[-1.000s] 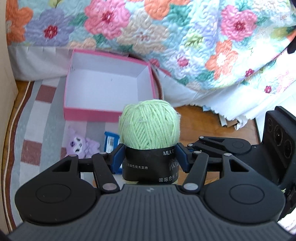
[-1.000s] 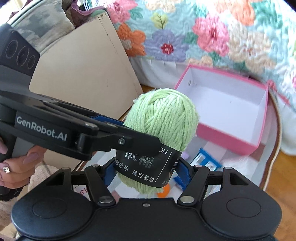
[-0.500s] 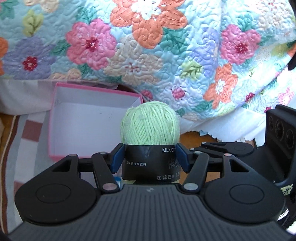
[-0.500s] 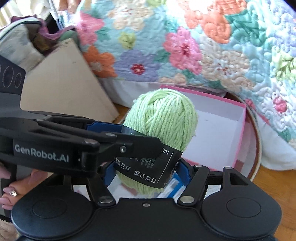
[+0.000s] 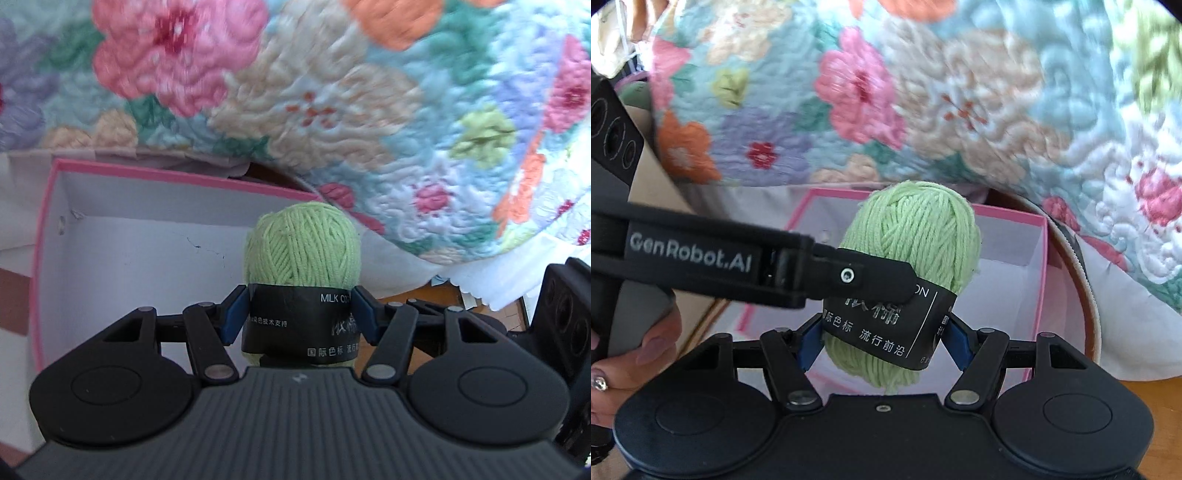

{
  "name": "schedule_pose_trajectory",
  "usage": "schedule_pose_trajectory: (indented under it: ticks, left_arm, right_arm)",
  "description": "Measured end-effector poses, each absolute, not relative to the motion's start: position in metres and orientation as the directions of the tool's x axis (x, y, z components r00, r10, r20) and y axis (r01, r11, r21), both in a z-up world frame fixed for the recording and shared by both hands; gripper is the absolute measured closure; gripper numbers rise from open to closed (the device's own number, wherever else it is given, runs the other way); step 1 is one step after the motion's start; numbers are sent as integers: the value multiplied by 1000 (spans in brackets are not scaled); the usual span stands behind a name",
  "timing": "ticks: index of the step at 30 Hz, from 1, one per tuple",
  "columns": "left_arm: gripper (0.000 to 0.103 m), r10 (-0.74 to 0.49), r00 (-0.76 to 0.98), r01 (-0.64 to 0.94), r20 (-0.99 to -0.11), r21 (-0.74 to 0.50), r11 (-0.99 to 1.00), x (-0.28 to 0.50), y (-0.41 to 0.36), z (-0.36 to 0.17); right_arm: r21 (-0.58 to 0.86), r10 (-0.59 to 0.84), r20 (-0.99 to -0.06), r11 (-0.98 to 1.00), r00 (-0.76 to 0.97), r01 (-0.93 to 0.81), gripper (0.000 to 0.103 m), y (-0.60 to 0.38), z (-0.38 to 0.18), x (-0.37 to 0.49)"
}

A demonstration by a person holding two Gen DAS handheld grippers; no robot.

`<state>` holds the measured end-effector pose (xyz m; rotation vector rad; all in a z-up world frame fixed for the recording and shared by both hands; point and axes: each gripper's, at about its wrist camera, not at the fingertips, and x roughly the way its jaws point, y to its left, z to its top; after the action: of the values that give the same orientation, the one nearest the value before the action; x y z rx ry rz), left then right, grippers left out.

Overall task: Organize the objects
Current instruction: 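Lift the yarn ball with both grippers and carry it into the pink box, then open both grippers to release the yarn ball and withdraw upward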

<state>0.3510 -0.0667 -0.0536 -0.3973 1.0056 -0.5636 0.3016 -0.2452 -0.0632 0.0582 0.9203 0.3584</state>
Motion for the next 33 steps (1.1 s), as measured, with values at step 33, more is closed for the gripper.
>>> schedule_pose_trajectory:
  ticks: [33]
  left_arm:
    - [53,-615,296,253,-731,-561,789,412,-115,-158]
  right_arm:
    - [-122,49,-865,945,500,-303,55,-244,-146,346]
